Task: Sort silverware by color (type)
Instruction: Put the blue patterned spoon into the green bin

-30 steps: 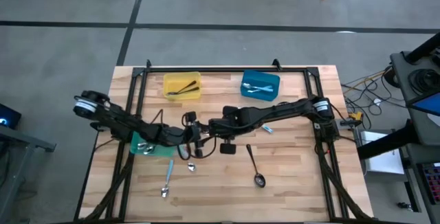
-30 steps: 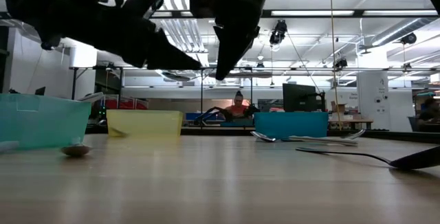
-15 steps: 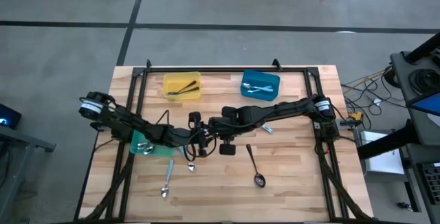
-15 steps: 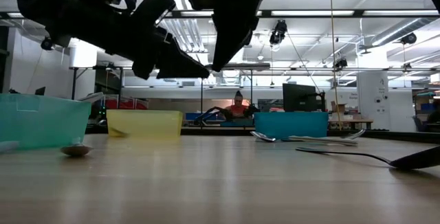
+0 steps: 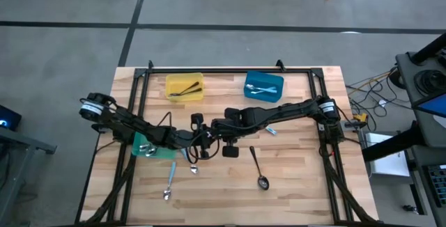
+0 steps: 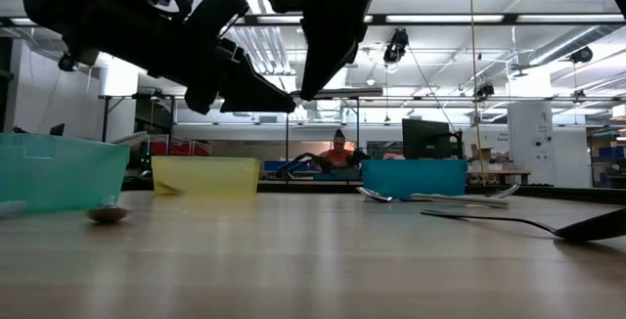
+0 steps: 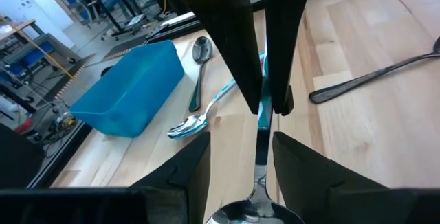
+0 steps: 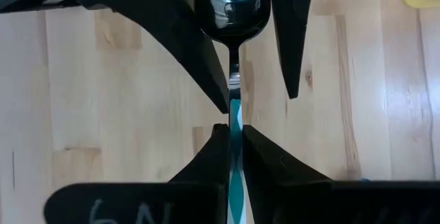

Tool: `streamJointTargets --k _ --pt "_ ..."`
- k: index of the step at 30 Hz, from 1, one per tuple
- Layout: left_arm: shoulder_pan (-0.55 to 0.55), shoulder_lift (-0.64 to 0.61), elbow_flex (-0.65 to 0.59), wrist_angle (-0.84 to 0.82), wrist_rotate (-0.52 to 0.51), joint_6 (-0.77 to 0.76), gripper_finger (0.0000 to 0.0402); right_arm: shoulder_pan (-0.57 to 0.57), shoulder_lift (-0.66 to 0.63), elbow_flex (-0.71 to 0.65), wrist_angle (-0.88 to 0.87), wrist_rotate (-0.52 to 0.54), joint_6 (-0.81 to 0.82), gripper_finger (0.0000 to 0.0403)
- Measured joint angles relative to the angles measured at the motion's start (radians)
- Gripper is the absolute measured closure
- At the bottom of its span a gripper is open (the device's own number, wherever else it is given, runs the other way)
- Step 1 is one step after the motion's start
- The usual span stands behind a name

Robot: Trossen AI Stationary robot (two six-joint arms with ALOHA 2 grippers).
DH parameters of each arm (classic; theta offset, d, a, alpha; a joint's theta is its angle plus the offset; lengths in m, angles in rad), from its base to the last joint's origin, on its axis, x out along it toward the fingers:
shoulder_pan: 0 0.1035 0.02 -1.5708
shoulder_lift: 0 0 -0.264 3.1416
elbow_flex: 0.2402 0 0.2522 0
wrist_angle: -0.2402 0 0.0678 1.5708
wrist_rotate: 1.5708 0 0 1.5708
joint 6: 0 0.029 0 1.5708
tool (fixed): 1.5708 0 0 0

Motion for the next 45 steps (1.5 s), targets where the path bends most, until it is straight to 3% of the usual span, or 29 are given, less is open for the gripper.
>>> streamJointTargets --k 9,17,25,31,38,41,45 --pt "-0.003 -0.004 0.000 -0.001 -0.016 -0.021 0.0275 -0.001 0.000 0.000 0.024 0.006 0.003 0.0354" --pt "-0.005 -0.021 0.000 -0.030 -0.016 -0.043 0.0275 -0.001 -0.002 0.000 0.043 0.011 0.000 0.0347" --pt "-0.005 -0.084 -0.002 -0.104 -0.025 -0.044 0.0276 0.000 -0.086 0.000 0.035 0.046 -0.020 0.0328" --pt "-0.010 -0.228 -0.007 -0.251 -0.025 -0.050 0.0276 -0.001 -0.215 0.000 0.040 0.063 -0.051 0.0324" --pt "-0.073 -0.498 -0.002 -0.697 -0.024 -0.302 0.0276 0.000 -0.328 -0.070 0.138 0.064 -0.072 0.0332" --pt "-0.121 -0.597 -0.002 -0.823 -0.024 -0.407 0.0276 -0.001 -0.350 -0.136 0.235 0.063 -0.061 0.0332" --pt "-0.187 -0.690 -0.002 -0.866 -0.045 -0.451 0.0276 -0.006 -0.360 -0.272 0.436 0.030 -0.060 0.0318"
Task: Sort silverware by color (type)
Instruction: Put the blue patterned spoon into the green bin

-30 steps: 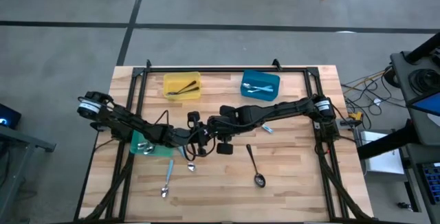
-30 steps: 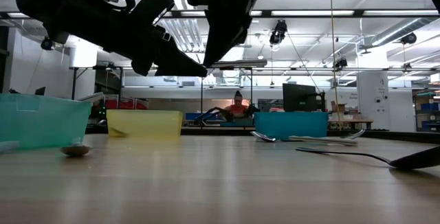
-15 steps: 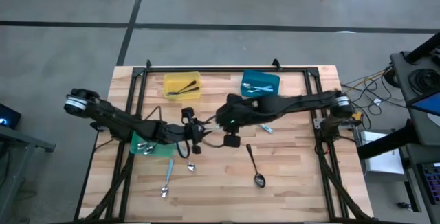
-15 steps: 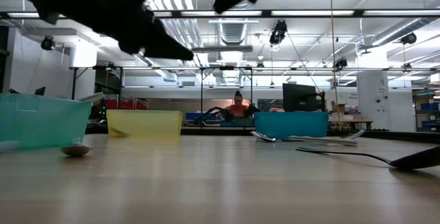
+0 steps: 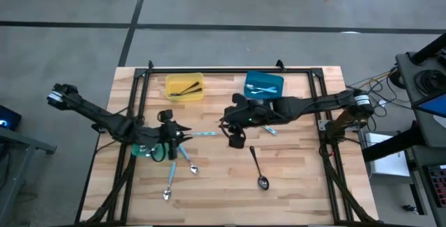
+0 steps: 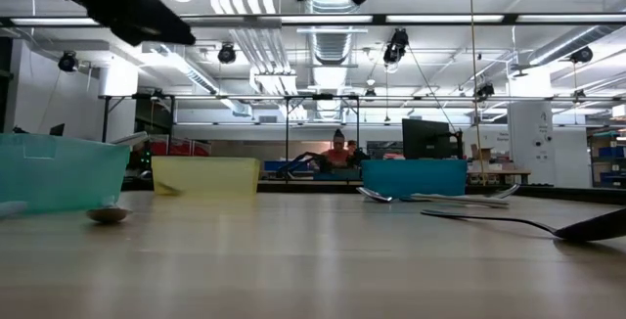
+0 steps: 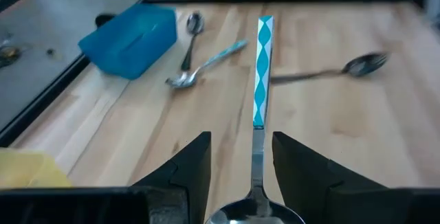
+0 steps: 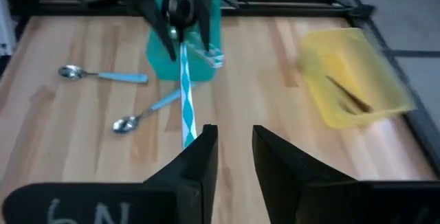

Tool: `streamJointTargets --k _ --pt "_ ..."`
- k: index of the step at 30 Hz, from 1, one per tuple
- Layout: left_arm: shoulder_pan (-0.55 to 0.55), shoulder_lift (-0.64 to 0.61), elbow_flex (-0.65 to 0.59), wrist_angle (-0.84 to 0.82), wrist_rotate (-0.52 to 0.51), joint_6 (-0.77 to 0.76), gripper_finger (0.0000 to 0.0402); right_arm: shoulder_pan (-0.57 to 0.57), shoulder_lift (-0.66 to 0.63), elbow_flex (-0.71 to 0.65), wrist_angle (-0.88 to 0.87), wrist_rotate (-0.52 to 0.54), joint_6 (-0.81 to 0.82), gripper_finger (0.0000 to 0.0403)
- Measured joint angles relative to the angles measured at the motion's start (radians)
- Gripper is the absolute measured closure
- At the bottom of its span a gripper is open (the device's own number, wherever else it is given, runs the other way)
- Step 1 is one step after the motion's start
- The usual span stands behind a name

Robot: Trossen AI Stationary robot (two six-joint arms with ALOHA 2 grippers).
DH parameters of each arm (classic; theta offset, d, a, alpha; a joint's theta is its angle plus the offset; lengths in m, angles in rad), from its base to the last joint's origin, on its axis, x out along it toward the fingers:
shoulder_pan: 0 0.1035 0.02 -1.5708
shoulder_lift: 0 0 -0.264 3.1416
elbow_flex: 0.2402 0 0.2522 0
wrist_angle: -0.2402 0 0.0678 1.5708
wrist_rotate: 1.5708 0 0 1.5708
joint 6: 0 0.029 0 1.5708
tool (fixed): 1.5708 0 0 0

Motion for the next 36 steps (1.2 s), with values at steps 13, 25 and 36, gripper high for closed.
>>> streamJointTargets --k 13,25,36 --pt "-0.077 -0.154 -0.002 -0.074 -0.048 0.023 0.0276 -0.003 -0.004 -0.390 0.729 -0.133 -0.089 0.0242" --pt "-0.077 -0.101 -0.004 0.078 -0.180 0.085 0.0276 -0.005 -0.004 -0.542 1.163 -0.037 -0.043 0.0220" --pt "-0.077 -0.003 -0.004 0.375 -0.260 0.201 0.0276 -0.005 -0.003 -0.591 1.353 -0.002 -0.049 0.0219"
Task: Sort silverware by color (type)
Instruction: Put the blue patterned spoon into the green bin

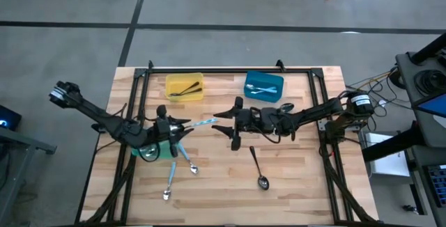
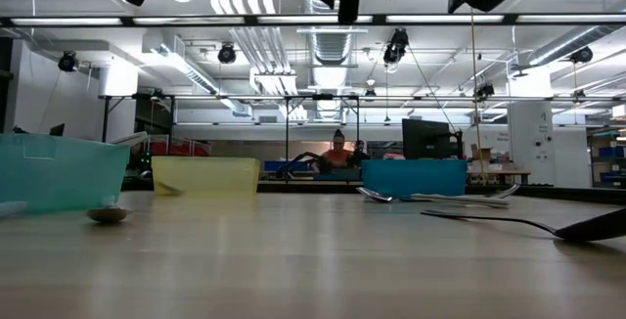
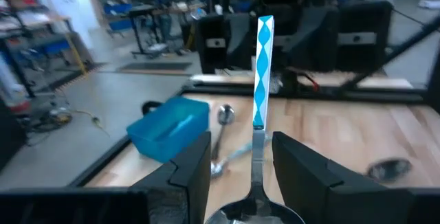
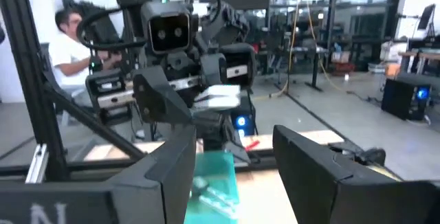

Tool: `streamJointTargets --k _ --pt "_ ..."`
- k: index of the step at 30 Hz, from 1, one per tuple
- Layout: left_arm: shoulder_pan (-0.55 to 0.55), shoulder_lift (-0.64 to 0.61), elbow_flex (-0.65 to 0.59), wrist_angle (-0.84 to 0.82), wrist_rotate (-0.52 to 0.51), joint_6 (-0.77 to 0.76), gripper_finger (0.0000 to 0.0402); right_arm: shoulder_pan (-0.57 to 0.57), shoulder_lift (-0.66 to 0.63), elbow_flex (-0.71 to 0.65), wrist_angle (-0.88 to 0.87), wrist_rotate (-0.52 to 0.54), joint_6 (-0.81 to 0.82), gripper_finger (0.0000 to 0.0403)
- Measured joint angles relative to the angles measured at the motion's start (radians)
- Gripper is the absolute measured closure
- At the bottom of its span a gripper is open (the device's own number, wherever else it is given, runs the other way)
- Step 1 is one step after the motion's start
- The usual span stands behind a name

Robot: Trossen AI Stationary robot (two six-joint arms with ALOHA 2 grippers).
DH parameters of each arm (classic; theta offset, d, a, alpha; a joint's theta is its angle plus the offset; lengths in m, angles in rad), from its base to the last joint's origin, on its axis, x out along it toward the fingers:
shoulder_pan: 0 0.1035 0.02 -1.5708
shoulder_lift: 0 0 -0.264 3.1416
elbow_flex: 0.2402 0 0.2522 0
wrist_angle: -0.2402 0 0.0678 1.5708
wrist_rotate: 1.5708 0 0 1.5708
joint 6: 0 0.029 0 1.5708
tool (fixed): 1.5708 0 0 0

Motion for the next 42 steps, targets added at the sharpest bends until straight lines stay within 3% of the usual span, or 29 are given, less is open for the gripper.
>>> streamJointTargets --k 9,15,20,27,35,37,42 --pt "0.003 0.127 0.000 0.218 -0.078 0.105 0.0276 0.000 0.069 0.078 0.057 -0.071 -0.035 0.0220" --pt "0.002 0.152 0.000 0.237 -0.091 0.130 0.0276 0.006 0.090 0.112 0.070 -0.071 -0.074 0.0230" --pt "0.002 0.145 0.000 0.236 -0.089 0.137 0.0276 0.006 0.091 0.111 0.084 -0.067 -0.082 0.0271" --pt "0.001 0.144 0.000 0.233 -0.067 0.153 0.0276 0.007 0.091 0.109 0.103 -0.090 -0.077 0.0377" --pt "0.002 0.143 0.000 0.229 -0.052 0.139 0.0276 0.008 0.091 0.109 0.087 -0.081 -0.073 0.0380" --pt "0.004 0.143 0.000 0.233 -0.082 0.113 0.0245 0.008 0.090 0.109 0.074 -0.068 -0.082 0.0383" --pt "0.004 0.140 0.000 0.226 -0.073 0.103 0.0113 0.004 0.088 0.109 0.011 -0.056 -0.081 0.0384"
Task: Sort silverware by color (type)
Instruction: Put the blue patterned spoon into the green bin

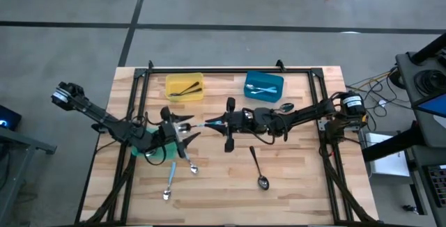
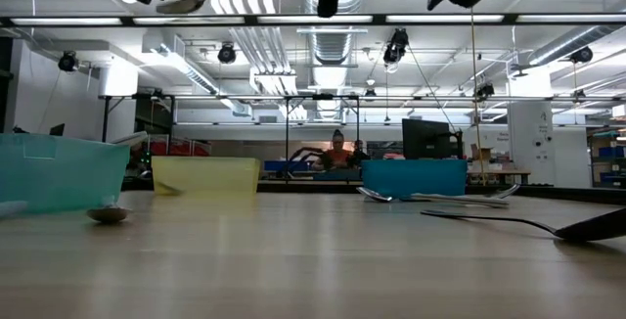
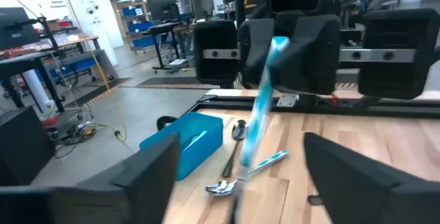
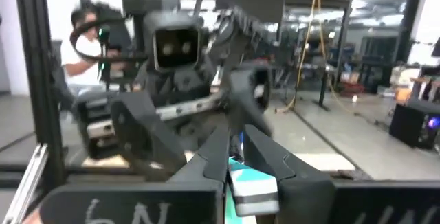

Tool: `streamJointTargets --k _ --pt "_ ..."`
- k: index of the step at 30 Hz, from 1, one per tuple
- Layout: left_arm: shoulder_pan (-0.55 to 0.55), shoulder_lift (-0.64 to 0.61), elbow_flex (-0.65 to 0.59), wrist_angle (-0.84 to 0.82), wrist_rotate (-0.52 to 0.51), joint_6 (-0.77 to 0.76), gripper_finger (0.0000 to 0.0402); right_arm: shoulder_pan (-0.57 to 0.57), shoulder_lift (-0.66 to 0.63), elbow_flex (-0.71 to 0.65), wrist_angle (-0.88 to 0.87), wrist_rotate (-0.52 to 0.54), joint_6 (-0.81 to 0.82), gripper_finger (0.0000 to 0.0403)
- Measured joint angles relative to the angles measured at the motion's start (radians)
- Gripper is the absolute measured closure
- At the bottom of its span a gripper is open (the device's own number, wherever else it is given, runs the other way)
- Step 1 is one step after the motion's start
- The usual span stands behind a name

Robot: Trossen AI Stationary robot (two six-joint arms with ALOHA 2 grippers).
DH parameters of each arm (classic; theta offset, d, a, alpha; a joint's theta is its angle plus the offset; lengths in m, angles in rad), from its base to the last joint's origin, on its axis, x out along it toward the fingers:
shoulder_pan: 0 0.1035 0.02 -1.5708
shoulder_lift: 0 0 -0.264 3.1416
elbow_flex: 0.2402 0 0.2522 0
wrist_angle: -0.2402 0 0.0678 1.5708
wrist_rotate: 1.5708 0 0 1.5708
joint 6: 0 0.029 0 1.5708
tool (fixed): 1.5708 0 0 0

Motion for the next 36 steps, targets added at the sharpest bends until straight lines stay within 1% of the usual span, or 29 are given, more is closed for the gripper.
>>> streamJointTargets --k 1,3,6,9,11,13,17,19,24,26,30,36 --pt "0.000 -0.001 0.000 -0.008 0.000 0.002 0.0096 0.000 -0.004 0.000 -0.028 0.001 0.000 0.0384" --pt "0.001 -0.005 0.000 -0.019 0.000 0.005 0.0074 -0.001 -0.022 0.000 -0.106 0.026 -0.008 0.0384" --pt "0.001 -0.013 0.000 -0.048 0.007 0.012 0.0068 -0.009 -0.061 0.005 -0.261 0.081 -0.014 0.0384" --pt "0.005 -0.013 0.000 -0.072 0.013 0.034 0.0083 -0.015 -0.084 0.057 -0.474 0.123 -0.013 0.0384" --pt "0.021 -0.012 0.007 -0.104 0.036 0.040 0.0099 -0.013 -0.086 0.107 -0.614 0.150 -0.014 0.0384" --pt "0.048 -0.011 0.021 -0.151 0.095 0.022 0.0118 -0.013 -0.081 0.153 -0.733 0.169 -0.020 0.0384" --pt "0.126 -0.011 0.043 -0.248 0.199 -0.026 0.0163 -0.013 -0.076 0.220 -0.853 0.196 -0.032 0.0384" --pt "0.163 -0.011 0.044 -0.281 0.242 -0.049 0.0184 -0.014 -0.076 0.243 -0.876 0.198 -0.035 0.0384" --pt "0.254 0.016 0.045 -0.259 0.384 -0.101 0.0226 -0.013 -0.076 0.269 -0.899 0.195 -0.045 0.0384" --pt "0.279 0.035 0.050 -0.259 0.406 -0.106 0.0238 -0.013 -0.076 0.270 -0.899 0.195 -0.047 0.0384" --pt "0.312 0.078 0.076 -0.252 0.415 -0.089 0.0251 -0.013 -0.076 0.269 -0.911 0.195 -0.046 0.0384" --pt "0.343 0.156 0.132 -0.250 0.465 -0.034 0.0254 -0.013 -0.076 0.269 -0.911 0.195 -0.047 0.0384"
